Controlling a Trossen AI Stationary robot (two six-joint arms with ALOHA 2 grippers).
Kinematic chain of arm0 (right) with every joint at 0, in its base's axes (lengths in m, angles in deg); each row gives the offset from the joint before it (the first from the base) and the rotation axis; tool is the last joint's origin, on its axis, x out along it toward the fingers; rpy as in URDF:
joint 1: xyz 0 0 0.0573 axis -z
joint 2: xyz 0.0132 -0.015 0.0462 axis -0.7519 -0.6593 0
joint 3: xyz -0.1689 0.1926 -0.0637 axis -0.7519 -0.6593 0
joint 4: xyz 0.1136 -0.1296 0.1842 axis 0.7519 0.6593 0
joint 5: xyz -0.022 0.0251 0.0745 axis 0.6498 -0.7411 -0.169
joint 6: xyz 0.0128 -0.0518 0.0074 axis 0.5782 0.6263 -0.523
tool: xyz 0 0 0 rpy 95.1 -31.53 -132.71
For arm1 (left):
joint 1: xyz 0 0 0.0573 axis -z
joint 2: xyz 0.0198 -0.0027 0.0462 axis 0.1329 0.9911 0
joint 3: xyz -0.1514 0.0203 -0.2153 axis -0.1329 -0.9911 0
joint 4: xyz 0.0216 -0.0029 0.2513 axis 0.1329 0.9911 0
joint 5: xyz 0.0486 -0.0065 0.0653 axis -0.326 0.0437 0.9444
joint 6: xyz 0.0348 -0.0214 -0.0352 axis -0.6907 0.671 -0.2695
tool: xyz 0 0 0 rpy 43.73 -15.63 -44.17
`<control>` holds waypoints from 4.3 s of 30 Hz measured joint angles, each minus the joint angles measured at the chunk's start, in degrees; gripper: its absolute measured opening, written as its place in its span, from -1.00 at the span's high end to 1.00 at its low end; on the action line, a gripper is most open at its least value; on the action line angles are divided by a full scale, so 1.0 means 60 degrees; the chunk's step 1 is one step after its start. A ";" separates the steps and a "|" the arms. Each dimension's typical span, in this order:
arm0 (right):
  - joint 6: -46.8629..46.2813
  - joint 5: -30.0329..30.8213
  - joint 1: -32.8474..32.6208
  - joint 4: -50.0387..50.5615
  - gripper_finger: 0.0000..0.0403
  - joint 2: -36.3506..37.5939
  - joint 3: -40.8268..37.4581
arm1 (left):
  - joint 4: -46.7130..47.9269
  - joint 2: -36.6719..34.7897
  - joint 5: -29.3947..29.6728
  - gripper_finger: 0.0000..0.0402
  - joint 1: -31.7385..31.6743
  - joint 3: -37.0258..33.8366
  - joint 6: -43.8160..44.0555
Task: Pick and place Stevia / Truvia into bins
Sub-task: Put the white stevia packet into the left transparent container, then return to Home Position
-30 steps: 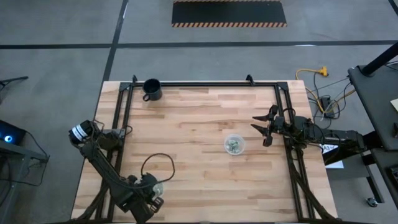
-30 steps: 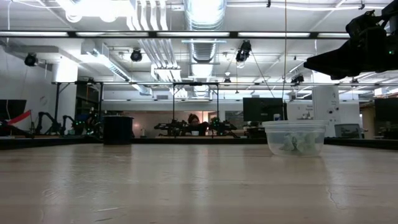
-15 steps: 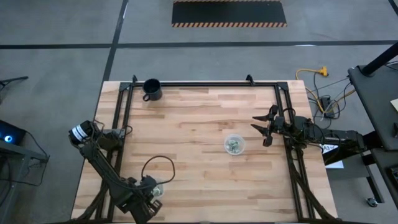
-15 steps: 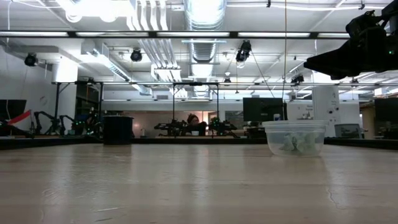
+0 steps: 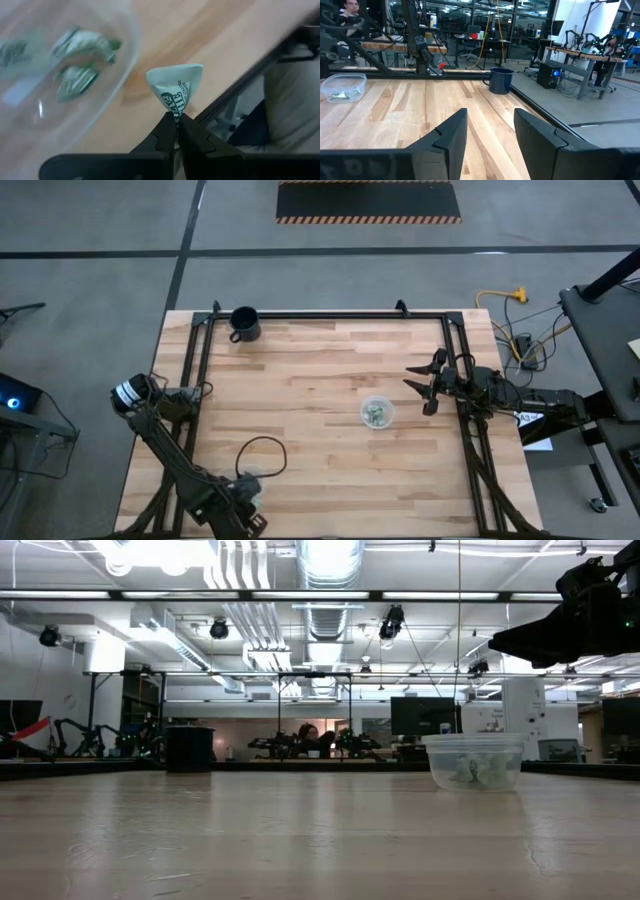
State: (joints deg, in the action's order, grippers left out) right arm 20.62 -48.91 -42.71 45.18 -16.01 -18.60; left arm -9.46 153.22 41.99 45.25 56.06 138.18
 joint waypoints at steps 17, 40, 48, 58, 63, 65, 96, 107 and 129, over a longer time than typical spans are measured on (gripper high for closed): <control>0.0000 0.0000 -0.0002 0.0000 0.24 0.0000 -0.0001 | 0.0495 -0.0012 0.0346 1.00 -0.0066 -0.0042 -0.1121; -0.0001 0.0000 0.0001 0.0000 0.24 0.0000 -0.0001 | 0.2085 -0.0613 0.0241 0.96 -0.0146 -0.0448 -0.0428; -0.0001 0.0000 0.0000 0.0000 0.24 -0.0001 0.0000 | 0.2069 -0.0634 0.0236 0.55 -0.0146 -0.0631 -0.0420; -0.0001 0.0000 0.0000 0.0000 0.24 -0.0001 0.0000 | 0.1908 -0.0657 0.0011 -0.08 -0.0176 -0.0984 -0.1120; -0.0001 0.0001 0.0001 0.0000 0.24 0.0000 0.0000 | 0.1505 -0.0752 0.0041 -0.19 -0.0215 -0.0727 -0.1261; 0.0001 0.0000 -0.0003 0.0000 0.24 0.0000 0.0000 | 0.1493 -0.0839 0.0143 -0.19 -0.0218 -0.0707 -0.1262; 0.0000 0.0000 0.0001 0.0000 0.24 0.0000 0.0000 | -1.4266 -0.3156 0.3451 -0.20 -0.3054 -0.7015 -1.5724; -0.0001 0.0004 0.0001 0.0000 0.24 -0.0004 -0.0002 | -1.5894 -0.4880 0.1557 -0.20 -0.5438 -0.9298 -1.6248; -0.0001 0.0000 0.0000 0.0000 0.24 0.0000 0.0000 | -1.6000 -0.6478 -0.1132 -0.20 -0.9214 -1.0650 -1.6763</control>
State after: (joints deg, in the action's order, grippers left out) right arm 20.62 -48.91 -42.71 45.18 -16.01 -18.60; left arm -105.46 114.35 35.19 -10.04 -7.84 37.60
